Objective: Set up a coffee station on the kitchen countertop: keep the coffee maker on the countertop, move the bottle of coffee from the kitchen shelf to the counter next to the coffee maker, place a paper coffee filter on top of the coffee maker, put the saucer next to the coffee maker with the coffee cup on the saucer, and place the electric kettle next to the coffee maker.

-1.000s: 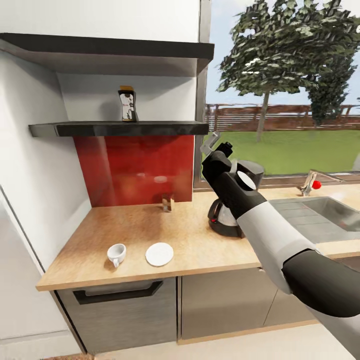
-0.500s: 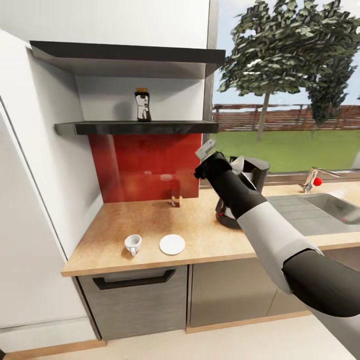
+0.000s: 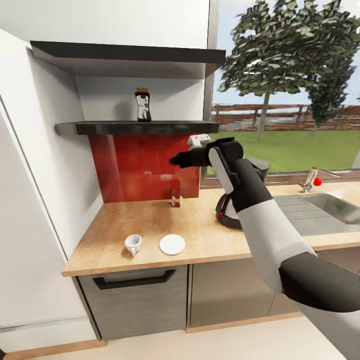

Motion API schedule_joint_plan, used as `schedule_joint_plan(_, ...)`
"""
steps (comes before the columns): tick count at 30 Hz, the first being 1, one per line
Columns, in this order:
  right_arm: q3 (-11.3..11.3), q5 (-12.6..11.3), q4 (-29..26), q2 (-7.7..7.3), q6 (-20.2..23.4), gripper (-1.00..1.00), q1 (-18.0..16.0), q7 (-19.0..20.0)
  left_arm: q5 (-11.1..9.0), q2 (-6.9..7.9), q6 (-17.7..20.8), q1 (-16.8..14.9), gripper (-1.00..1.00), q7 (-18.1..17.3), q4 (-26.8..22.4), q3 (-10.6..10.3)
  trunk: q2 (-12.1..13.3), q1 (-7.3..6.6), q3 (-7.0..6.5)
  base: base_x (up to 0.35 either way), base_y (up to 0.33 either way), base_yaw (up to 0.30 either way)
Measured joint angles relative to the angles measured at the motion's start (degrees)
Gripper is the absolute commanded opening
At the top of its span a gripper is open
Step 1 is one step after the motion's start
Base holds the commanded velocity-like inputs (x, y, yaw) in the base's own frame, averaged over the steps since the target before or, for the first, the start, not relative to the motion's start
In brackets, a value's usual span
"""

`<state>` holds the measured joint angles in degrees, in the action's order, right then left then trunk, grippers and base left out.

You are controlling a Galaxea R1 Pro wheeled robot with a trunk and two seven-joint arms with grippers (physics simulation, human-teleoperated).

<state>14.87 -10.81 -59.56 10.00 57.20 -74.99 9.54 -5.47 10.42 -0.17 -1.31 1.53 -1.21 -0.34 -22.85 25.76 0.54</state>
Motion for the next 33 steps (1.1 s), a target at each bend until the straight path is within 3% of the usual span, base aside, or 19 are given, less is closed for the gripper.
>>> schedule_joint_plan(5, -4.7, -0.7, -0.2, 0.00, 0.0, 1.00, -0.4, -2.1, -0.1, 0.03, 0.1, 0.0, 1.00, 0.0, 0.1, 0.0, 0.0, 0.00, 0.00, 0.000, 0.000, 0.000)
schedule_joint_plan(7, -5.5, -0.8, -0.6, 0.00, 0.0, 1.00, -0.8, -2.3, -0.1, 0.02, 0.1, 0.0, 1.00, 0.0, 0.1, 0.1, 0.0, 0.00, 0.00, 0.000, 0.000, 0.000)
schedule_joint_plan(13, -6.3, -1.1, -2.0, 0.00, 0.0, 1.00, -7.0, -2.6, -0.4, -0.21, 0.1, 0.0, 1.00, 0.0, 0.1, 0.5, 0.0, 0.00, -0.01, 0.000, 0.000, 0.000)
schedule_joint_plan(19, -6.2, -6.2, -2.1, -0.01, 0.0, 1.00, -14.1, -3.3, -0.6, -0.39, 0.0, 0.0, 1.00, 0.2, 0.0, 0.8, 0.0, 0.00, 0.00, 0.000, 0.000, 0.000)
schedule_joint_plan(24, -6.3, -6.4, -2.1, 0.00, -0.2, 1.00, -19.0, -15.8, -0.7, -0.87, -0.1, 0.0, 1.00, 0.3, 1.1, 0.8, 0.0, 0.00, 0.00, 0.000, 0.000, 0.000)
schedule_joint_plan(27, -6.3, -7.3, -2.0, 0.00, -1.1, 1.00, -20.6, -19.0, -0.8, -0.96, -0.2, 0.1, 1.00, 0.3, 2.7, 0.8, 0.0, 0.00, 0.00, 0.000, 0.000, 0.000)
schedule_joint_plan(29, -6.1, -7.8, -1.7, 0.00, -4.1, 1.00, -21.4, -20.0, -0.8, -1.01, -0.2, 0.1, 1.00, 0.3, 3.3, 0.8, 0.0, 0.00, 0.00, 0.000, 0.000, 0.000)
schedule_joint_plan(30, -5.8, -8.0, -1.3, 0.00, -8.9, 1.00, -21.7, -20.5, -0.8, -1.08, -0.1, 0.1, 1.00, 0.4, 3.6, 0.8, 0.0, 0.00, 0.00, 0.000, 0.000, 0.000)
schedule_joint_plan(31, -3.5, -8.2, 0.3, 0.00, -13.8, 1.00, -21.8, -20.7, -0.8, -1.44, -0.1, 0.6, 1.00, 0.4, 3.7, 0.8, 0.0, 0.00, 0.01, 0.000, 0.000, 0.000)
schedule_joint_plan(33, -1.6, -8.3, 2.9, 0.00, -15.8, 1.00, -21.9, -20.8, -0.7, -1.61, -0.1, 0.9, 1.00, 0.4, 3.8, 0.8, 0.0, 0.00, 0.00, 0.000, 0.000, 0.000)
